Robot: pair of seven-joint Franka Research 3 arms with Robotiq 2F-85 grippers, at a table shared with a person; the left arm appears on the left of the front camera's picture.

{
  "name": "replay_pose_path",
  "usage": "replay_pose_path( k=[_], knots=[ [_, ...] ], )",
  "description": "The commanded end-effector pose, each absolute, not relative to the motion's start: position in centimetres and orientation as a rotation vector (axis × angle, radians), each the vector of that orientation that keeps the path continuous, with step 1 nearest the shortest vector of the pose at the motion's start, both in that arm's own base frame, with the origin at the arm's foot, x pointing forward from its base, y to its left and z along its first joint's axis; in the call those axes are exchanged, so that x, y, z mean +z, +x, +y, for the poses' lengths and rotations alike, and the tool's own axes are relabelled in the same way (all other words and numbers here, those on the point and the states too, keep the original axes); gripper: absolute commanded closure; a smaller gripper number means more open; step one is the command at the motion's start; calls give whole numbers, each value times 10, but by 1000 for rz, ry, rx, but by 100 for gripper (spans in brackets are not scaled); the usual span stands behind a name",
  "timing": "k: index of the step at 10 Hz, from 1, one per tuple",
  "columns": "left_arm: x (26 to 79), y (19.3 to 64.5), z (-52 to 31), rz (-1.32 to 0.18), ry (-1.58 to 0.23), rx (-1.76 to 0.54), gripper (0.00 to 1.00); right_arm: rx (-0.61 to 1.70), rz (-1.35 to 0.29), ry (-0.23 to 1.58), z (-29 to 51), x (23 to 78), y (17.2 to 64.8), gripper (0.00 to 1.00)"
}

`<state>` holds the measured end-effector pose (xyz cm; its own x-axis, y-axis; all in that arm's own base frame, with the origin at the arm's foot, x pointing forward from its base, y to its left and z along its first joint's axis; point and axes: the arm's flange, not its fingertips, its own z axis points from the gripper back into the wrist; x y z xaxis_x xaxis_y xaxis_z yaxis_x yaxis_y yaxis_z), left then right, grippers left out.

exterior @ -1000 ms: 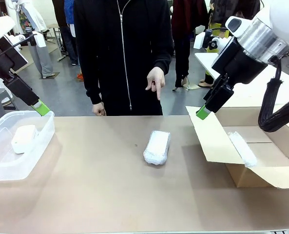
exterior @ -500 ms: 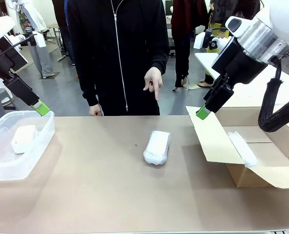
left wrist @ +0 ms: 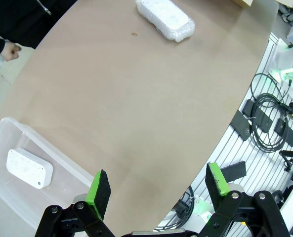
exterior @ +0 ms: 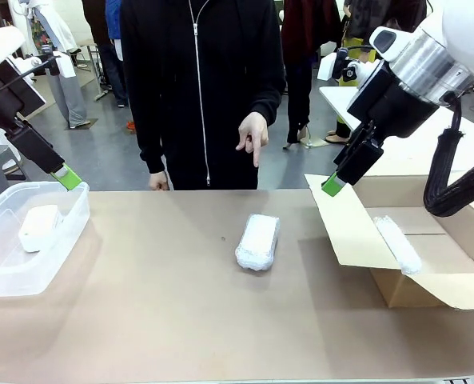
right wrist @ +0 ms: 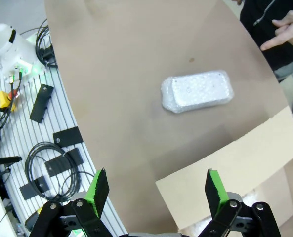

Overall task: Separate and place wrapped and unwrapped clocks.
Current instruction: Pick up the Digital clock indicated by the person.

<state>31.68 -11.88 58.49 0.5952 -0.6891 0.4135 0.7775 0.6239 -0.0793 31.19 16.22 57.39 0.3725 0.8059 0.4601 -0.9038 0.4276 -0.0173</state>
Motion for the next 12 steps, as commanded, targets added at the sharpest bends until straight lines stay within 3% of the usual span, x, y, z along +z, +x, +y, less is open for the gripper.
replay_pose_path(
  k=[1,2,3,6,10,12],
  knots=[
    [585,317,-119,-372,-264,-861,0,1117,-424,251,163,576,314,0],
    [585,317,-119,-372,-264,-861,0,1110,-436,255,162,574,312,0],
    [585,317,-119,-372,-264,-861,0,1084,-318,242,184,585,315,0],
    [585,317,-119,-372,-264,-861,0,590,-25,419,262,612,340,0],
    [585,317,-119,-372,-264,-861,0,-23,-86,351,332,584,356,0],
    [585,317,-119,-372,-264,-861,0,-139,-137,240,341,568,356,0]
  ],
)
